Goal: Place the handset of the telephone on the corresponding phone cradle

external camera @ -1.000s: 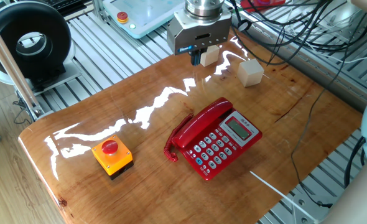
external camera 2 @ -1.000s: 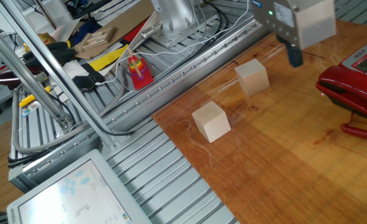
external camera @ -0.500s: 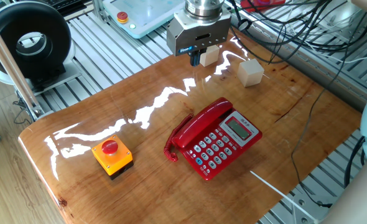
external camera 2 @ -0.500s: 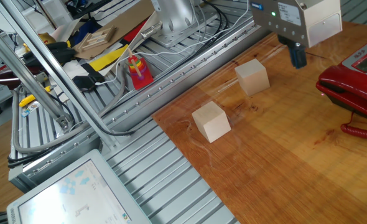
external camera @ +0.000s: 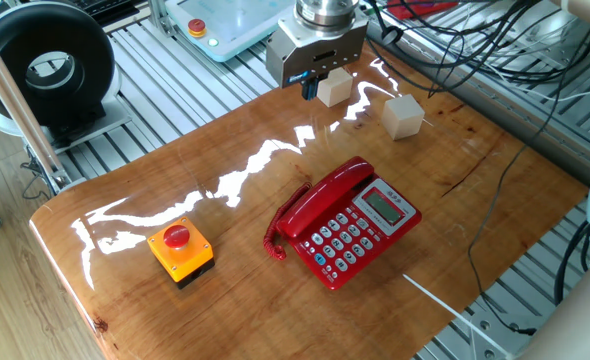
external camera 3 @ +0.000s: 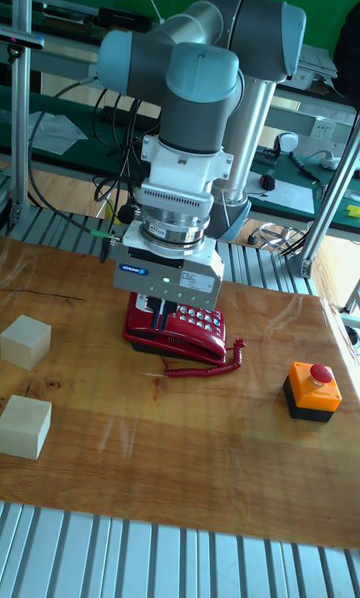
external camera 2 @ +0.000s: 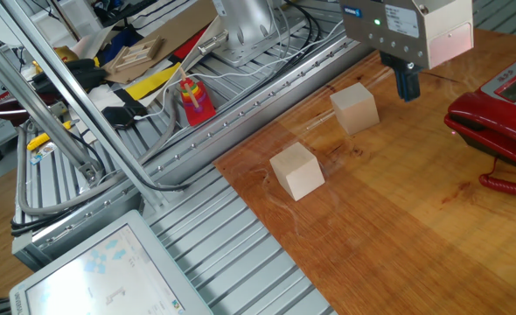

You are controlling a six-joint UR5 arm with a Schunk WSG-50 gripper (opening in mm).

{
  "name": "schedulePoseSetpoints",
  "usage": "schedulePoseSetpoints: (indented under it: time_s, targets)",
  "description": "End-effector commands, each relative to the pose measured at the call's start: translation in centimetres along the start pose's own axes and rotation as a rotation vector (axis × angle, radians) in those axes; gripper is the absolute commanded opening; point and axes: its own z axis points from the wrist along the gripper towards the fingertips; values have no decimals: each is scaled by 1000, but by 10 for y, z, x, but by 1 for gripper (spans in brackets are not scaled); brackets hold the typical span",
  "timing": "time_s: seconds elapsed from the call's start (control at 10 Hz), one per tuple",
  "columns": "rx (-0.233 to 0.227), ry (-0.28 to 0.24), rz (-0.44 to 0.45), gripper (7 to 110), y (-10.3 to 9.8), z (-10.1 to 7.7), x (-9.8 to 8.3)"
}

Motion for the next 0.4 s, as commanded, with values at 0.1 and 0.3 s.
schedulePoseSetpoints:
  time_s: [0.1,0.3]
  targets:
    - [-13,7,-15,7,3,-1,2]
    - [-25,10,-22,7,5,-1,2]
